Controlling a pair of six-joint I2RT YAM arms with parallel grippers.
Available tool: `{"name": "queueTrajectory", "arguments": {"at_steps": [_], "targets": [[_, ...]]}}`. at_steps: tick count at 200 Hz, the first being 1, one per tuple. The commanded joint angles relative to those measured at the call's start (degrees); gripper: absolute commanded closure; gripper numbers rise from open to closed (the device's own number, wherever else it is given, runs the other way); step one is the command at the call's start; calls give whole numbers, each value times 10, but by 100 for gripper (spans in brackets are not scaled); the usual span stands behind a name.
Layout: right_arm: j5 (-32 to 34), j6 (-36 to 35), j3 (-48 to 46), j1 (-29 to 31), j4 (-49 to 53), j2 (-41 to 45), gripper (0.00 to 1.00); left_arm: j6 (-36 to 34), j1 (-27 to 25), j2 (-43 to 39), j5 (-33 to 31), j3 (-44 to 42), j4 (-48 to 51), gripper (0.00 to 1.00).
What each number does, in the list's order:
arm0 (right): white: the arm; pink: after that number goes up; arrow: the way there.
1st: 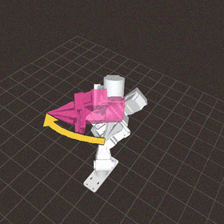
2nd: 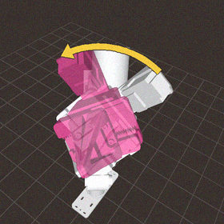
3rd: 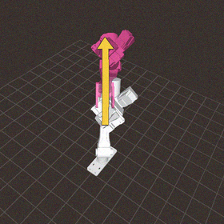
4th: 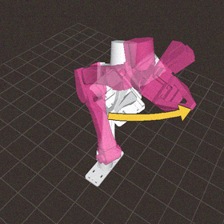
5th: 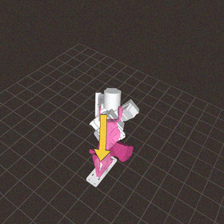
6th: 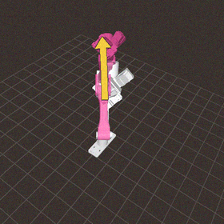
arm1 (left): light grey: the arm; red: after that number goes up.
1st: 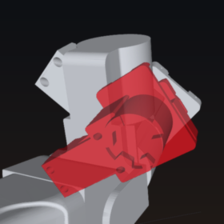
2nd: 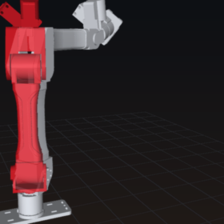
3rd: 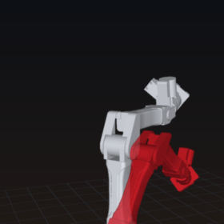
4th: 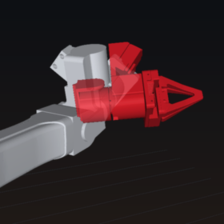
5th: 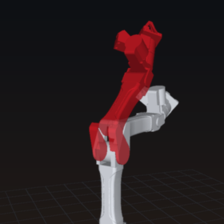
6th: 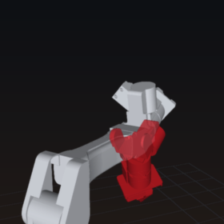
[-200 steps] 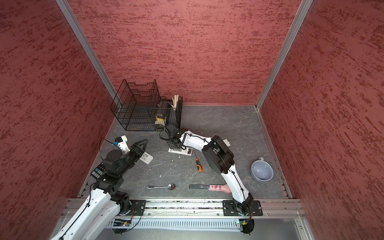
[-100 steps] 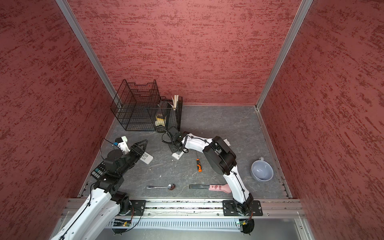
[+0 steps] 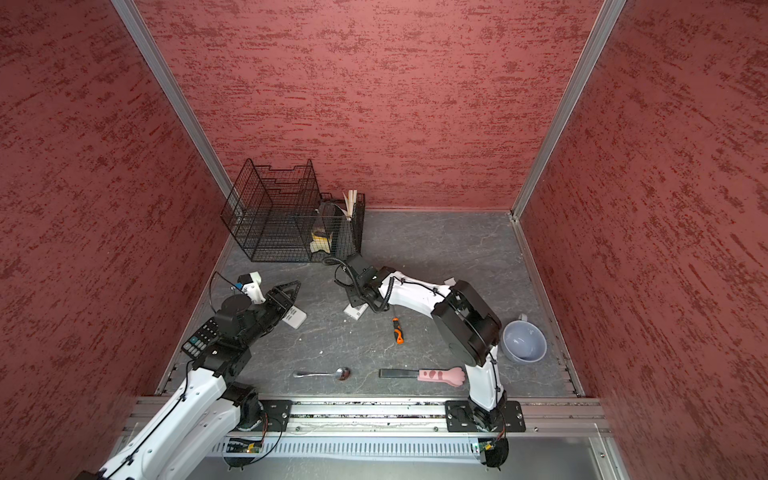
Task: Unload the batteries from the remote control
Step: 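Move the right gripper over the orange-and-black screwdriver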
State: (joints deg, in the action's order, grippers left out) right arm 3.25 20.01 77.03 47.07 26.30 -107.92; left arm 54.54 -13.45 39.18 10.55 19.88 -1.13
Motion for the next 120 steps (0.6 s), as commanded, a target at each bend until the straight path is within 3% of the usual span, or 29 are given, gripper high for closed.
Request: {"name": "queueTrajectory", "arguments": {"at_steps": [1,59,120], "targets": [[33,39,-43,2,24,61,57,-32,3,27,32,35,5,51],[36,117,-228,7,45,200,53,-69,-36,128,51,90,-2,50],[10,134,-299,10,28,223,52,-79,-97,204,26,135,-11,50]]}}
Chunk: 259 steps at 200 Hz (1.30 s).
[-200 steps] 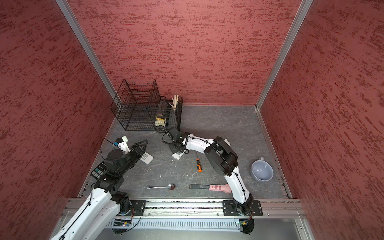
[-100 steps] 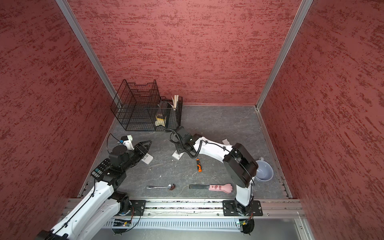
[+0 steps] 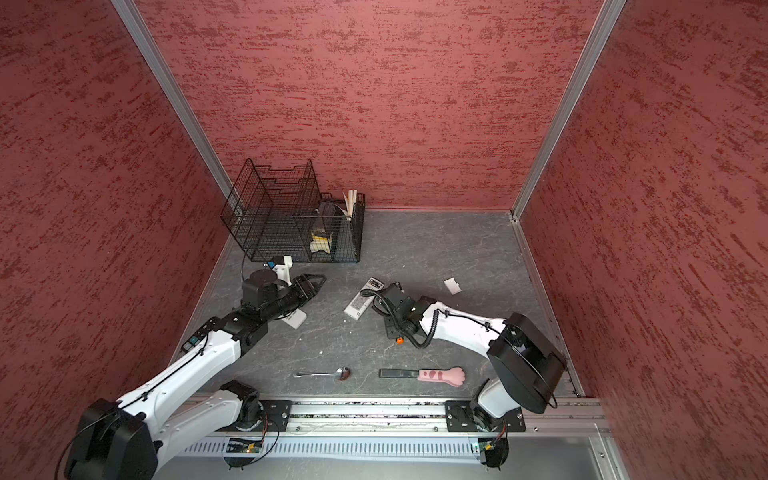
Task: Unload the batteries from the remote control
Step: 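Move the right gripper over the orange-and-black screwdriver, then grasp the screwdriver handle with the right gripper and lift it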
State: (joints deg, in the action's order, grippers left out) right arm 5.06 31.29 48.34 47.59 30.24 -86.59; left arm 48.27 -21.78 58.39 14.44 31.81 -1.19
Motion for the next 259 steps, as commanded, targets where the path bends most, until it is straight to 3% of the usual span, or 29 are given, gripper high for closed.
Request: {"name": "queueTrajectory", "arguments": {"at_steps": [1,61,103,124,183,259], "targets": [[-9,22,-13,5,-12,10,52,-17,-14,12,-14,16,-11,50],[-37,46,-54,12,-53,3,59,-14,-23,26,-22,20,-14,50],[-18,47,-55,14,-52,15,77,-13,-23,40,-20,19,-22,50],[-13,42,-56,14,-45,44,82,-10,-23,51,-11,20,-33,50],[-55,-4,-70,14,-68,165,84,24,-31,121,50,24,-112,49],[-139,-14,-44,12,-150,165,85,67,-94,185,62,12,-272,48]]}}
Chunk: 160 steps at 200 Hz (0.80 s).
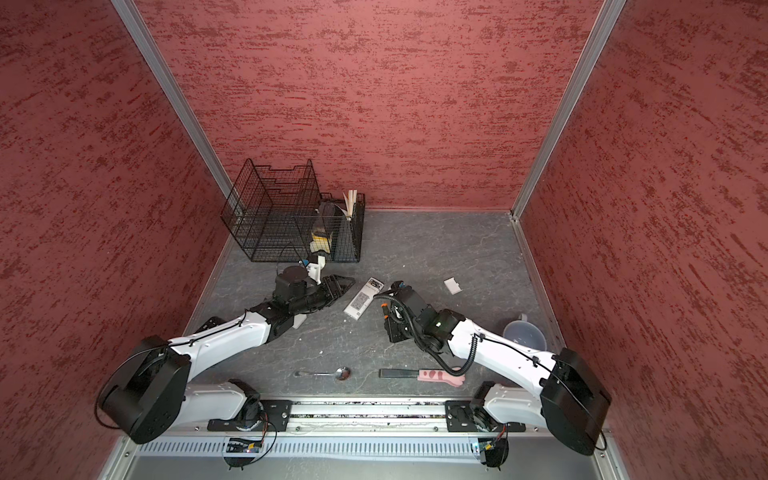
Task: Unload the batteries from the remote control
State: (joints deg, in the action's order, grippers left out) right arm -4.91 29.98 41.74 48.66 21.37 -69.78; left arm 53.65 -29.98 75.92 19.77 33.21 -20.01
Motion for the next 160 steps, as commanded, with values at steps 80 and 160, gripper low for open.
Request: {"name": "queueTrajectory", "arguments": {"at_steps": [80,160], "targets": [[-108,60,-20,-23,-204,2,87,-15,-54,2,-20,-10,-118,48],[-155,94,-47,-64,-261,20,88,-27,-59,-14,-20,-16,-112,55]]}}
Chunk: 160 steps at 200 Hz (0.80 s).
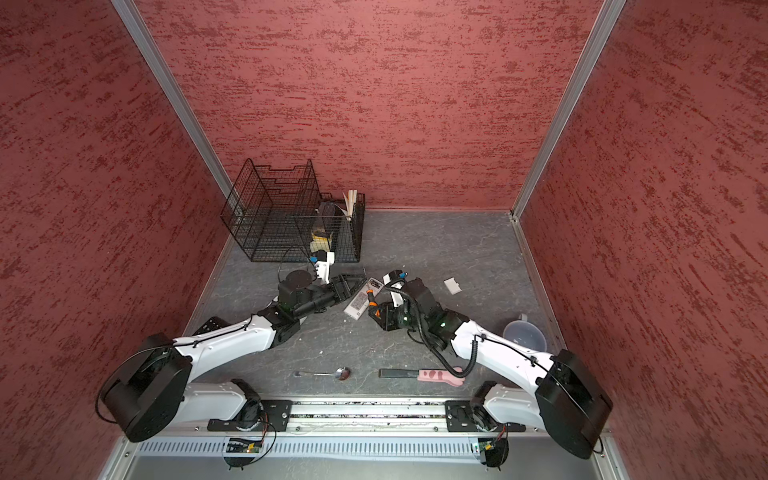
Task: Unload the batteries from the remote control
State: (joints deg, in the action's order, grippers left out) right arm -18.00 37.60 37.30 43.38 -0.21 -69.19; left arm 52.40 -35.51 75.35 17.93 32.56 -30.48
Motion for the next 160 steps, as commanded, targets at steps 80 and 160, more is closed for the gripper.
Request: {"name": "queueTrajectory", "arguments": {"at_steps": [80,160], "targets": [[-48,22,8,-21,-65,-1,88,-13,-8,14,10,-4,-31,60],[-52,22,11,-23,-70,-11,88,3,-21,51,26,3,-73,63]]}}
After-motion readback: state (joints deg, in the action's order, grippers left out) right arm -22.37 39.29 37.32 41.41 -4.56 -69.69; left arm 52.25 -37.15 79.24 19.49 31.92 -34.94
